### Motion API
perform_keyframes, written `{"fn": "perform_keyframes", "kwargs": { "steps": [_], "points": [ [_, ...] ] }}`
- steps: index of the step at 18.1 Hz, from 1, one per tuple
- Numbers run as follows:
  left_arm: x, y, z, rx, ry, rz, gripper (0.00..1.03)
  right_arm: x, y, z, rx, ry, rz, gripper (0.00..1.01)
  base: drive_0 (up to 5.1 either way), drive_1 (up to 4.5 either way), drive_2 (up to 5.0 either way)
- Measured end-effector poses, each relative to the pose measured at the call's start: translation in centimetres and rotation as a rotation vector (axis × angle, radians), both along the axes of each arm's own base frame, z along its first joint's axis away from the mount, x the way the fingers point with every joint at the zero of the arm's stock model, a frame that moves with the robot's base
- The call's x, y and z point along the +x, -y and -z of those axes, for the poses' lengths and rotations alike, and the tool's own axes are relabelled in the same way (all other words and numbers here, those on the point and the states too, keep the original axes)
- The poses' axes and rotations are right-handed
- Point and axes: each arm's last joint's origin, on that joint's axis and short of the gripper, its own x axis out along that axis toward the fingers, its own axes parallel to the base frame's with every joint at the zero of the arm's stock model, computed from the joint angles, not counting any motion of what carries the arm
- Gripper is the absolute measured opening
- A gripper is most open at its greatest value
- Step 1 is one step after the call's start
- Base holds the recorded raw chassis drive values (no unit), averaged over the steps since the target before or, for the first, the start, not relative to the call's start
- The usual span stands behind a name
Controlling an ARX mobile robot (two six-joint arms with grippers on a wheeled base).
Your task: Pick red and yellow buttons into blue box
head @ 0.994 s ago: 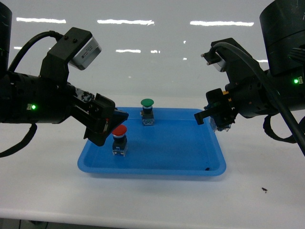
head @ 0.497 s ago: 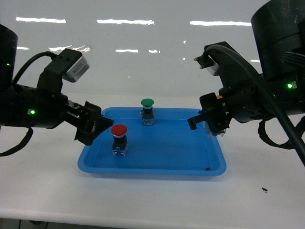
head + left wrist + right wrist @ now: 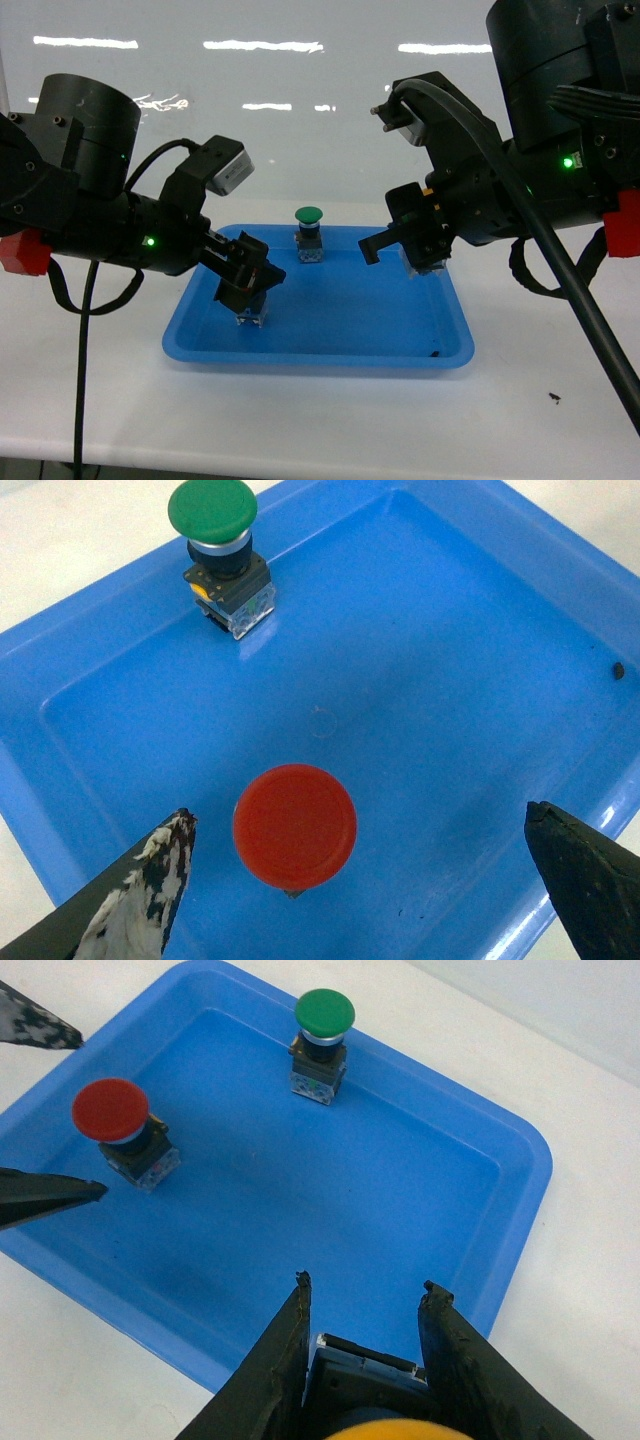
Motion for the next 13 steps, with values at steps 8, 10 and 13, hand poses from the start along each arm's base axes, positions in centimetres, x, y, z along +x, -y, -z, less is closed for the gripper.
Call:
{"fn": "perform_keyframes", "kwargs": {
  "steps": [8, 10, 13],
  "points": [
    [1.7, 0.9, 2.3, 0.083, -0.029, 0.019, 0.98, 0.2, -0.6, -0.4, 0.006, 0.008, -0.014, 0.29, 0.0, 0.0, 0.0],
    [1.7, 0.7, 2.3, 0.096, -0.017, 0.025, 0.98, 0.6, 4.4, 1.6, -0.043, 0.003, 0.127, 0.29, 0.0, 0.0, 0.0],
    [2.4, 0.9, 2.1, 0.092, -0.021, 0.036, 0.98, 0.5, 4.2, 1.6, -0.062, 0.012, 0.106, 0.29, 0.0, 0.0, 0.0]
  ]
}}
